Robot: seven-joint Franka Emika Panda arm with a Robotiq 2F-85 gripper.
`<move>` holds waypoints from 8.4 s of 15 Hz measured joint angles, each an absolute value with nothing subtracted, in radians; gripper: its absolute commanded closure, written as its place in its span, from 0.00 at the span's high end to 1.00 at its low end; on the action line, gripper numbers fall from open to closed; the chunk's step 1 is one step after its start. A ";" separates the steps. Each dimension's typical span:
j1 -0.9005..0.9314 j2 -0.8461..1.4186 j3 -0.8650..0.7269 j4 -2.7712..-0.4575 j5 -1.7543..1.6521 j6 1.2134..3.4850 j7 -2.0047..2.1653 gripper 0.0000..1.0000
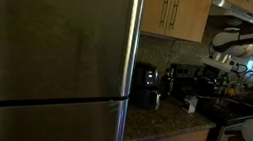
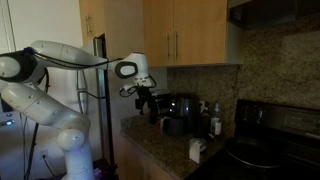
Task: Move the jar to the back of the counter
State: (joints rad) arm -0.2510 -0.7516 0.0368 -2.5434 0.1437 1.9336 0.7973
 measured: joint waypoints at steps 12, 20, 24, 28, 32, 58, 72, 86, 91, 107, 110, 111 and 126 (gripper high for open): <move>-0.351 -0.374 0.047 -2.362 0.002 2.216 1.187 1.00; -0.311 -0.283 0.043 -2.333 -0.090 2.274 1.387 1.00; -0.290 -0.066 0.015 -2.191 -0.082 2.319 1.614 1.00; -0.259 0.122 -0.071 -1.991 0.005 2.319 1.728 1.00; -0.248 0.249 -0.144 -1.821 0.123 2.300 1.826 1.00; -0.214 0.285 -0.256 -1.702 0.065 2.047 2.052 1.00; -0.173 0.384 -0.251 -1.720 0.013 2.117 2.136 1.00; -0.173 0.414 -0.253 -1.699 0.014 2.146 2.134 0.31; -0.178 0.302 -0.243 -1.693 0.061 2.081 1.892 0.31; -0.121 -0.198 -0.124 -1.902 0.037 1.810 1.537 1.00; -0.150 -0.159 -0.124 -1.918 -0.090 1.851 1.663 1.00; -0.159 -0.136 -0.125 -1.926 -0.111 1.867 1.708 1.00; -0.134 0.142 -0.124 -1.949 -0.025 1.966 2.196 1.00</move>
State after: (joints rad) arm -0.1342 0.1423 -0.1238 -1.9495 -0.0246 1.9660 2.1961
